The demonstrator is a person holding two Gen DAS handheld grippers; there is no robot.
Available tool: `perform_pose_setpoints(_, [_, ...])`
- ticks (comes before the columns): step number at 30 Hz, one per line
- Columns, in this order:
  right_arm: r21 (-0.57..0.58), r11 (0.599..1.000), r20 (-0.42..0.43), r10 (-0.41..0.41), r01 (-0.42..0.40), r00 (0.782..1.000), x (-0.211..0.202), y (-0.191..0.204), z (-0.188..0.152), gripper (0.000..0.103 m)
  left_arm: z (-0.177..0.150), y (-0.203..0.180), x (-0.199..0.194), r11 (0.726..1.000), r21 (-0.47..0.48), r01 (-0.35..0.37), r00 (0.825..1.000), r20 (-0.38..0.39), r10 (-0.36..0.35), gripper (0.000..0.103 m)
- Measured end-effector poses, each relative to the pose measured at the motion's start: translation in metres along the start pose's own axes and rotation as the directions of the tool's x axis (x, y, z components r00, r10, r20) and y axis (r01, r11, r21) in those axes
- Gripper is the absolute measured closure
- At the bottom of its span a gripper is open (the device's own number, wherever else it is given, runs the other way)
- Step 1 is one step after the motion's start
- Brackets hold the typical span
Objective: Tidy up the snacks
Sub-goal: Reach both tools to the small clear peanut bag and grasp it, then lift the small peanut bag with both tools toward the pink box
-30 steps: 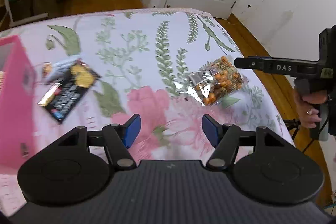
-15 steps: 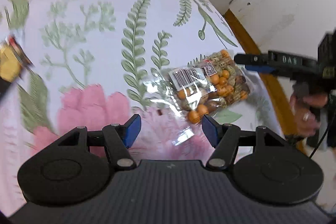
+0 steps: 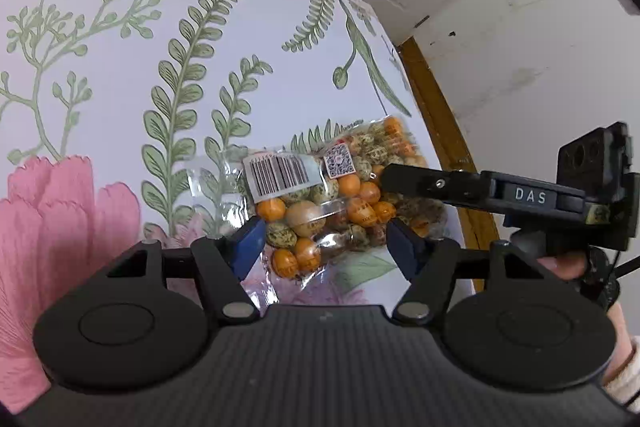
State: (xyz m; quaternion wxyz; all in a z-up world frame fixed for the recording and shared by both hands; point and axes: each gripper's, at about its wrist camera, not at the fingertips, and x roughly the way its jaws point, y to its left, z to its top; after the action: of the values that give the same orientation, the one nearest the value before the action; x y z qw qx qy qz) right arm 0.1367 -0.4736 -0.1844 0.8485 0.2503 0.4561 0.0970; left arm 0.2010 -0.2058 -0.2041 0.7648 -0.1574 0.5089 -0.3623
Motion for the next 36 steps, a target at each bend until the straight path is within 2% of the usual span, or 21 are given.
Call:
perform_pose_setpoints(1, [0.005,1.000,-0.016,0.008,-0.008,1.000,0.002,0.003,-0.001,0.043,-0.002,-0.001,0.001,1.000,0.008,-0.004,1.000,0.004,0.004,0.038])
perform_pose_setpoints(5, [-0.039,0.998,-0.030,-0.056,0.055,0.998,0.001,0.016,-0.003,0.044,-0.007,-0.001,-0.004,1.000,0.020,-0.024,0.999,-0.035,0.025,0.040])
perform_pose_setpoints(8, [-0.080,0.992,-0.037,-0.098,0.095,0.994,0.000,0.022,-0.005,0.041,-0.013,-0.001,-0.011,0.994,0.071,-0.081,0.996,-0.015,0.082,0.039])
perform_pose_setpoints(11, [-0.110,0.986,-0.044,-0.127,0.122,0.991,0.000,0.025,-0.007,0.038,-0.013,-0.001,-0.009,0.986,0.130,-0.104,0.994,-0.004,0.105,0.038])
perform_pose_setpoints(15, [-0.133,0.977,-0.032,-0.170,0.164,0.985,-0.002,0.030,-0.011,0.037,-0.012,-0.003,-0.010,0.980,0.142,-0.136,0.989,-0.035,0.142,0.037])
perform_pose_setpoints(18, [-0.054,0.985,-0.043,-0.168,0.166,0.985,-0.006,0.028,-0.015,0.039,-0.016,0.002,-0.017,0.992,0.066,-0.103,0.992,-0.070,0.108,0.036])
perform_pose_setpoints(21, [0.060,0.985,-0.070,-0.155,0.159,0.985,-0.011,0.028,-0.027,0.040,-0.024,0.010,-0.029,0.995,-0.030,-0.099,0.994,-0.056,0.097,0.036])
perform_pose_setpoints(23, [0.043,0.990,-0.087,-0.130,0.135,0.988,-0.013,0.037,-0.039,0.039,-0.027,0.013,-0.035,0.995,-0.059,-0.085,0.995,-0.048,0.082,0.037])
perform_pose_setpoints(24, [0.018,0.994,-0.106,-0.109,0.111,0.988,-0.013,0.042,-0.043,0.035,-0.029,0.015,-0.036,0.993,-0.077,-0.084,0.995,-0.052,0.080,0.038])
perform_pose_setpoints(26, [-0.096,0.993,-0.159,-0.089,0.074,0.983,-0.015,0.054,-0.050,0.029,-0.032,0.016,-0.037,0.990,-0.113,-0.091,0.994,-0.071,0.083,0.038])
perform_pose_setpoints(28, [-0.284,0.951,-0.152,-0.172,0.124,0.973,-0.019,0.069,-0.055,0.022,-0.037,0.020,-0.040,0.981,-0.175,-0.079,0.994,-0.093,0.063,0.038])
perform_pose_setpoints(29, [-0.392,0.908,-0.128,-0.215,0.150,0.968,-0.021,0.078,-0.058,0.021,-0.039,0.022,-0.040,0.975,-0.213,-0.062,0.994,-0.105,0.040,0.038])
perform_pose_setpoints(31, [-0.553,0.818,-0.096,-0.250,0.157,0.964,-0.024,0.090,-0.062,0.020,-0.043,0.025,-0.037,0.962,-0.272,-0.034,0.993,-0.120,0.001,0.038])
perform_pose_setpoints(32, [-0.597,0.789,-0.100,-0.251,0.143,0.963,-0.024,0.093,-0.061,0.019,-0.045,0.025,-0.035,0.956,-0.293,-0.028,0.993,-0.120,-0.008,0.038])
perform_pose_setpoints(35, [-0.720,0.688,-0.118,-0.250,0.091,0.961,-0.015,0.102,-0.059,0.006,-0.046,0.024,-0.031,0.948,-0.318,-0.022,0.996,-0.091,-0.007,0.038])
perform_pose_setpoints(36, [-0.760,0.645,-0.115,-0.253,0.079,0.961,-0.010,0.104,-0.058,0.006,-0.045,0.023,-0.030,0.946,-0.322,-0.023,0.997,-0.080,-0.003,0.038])
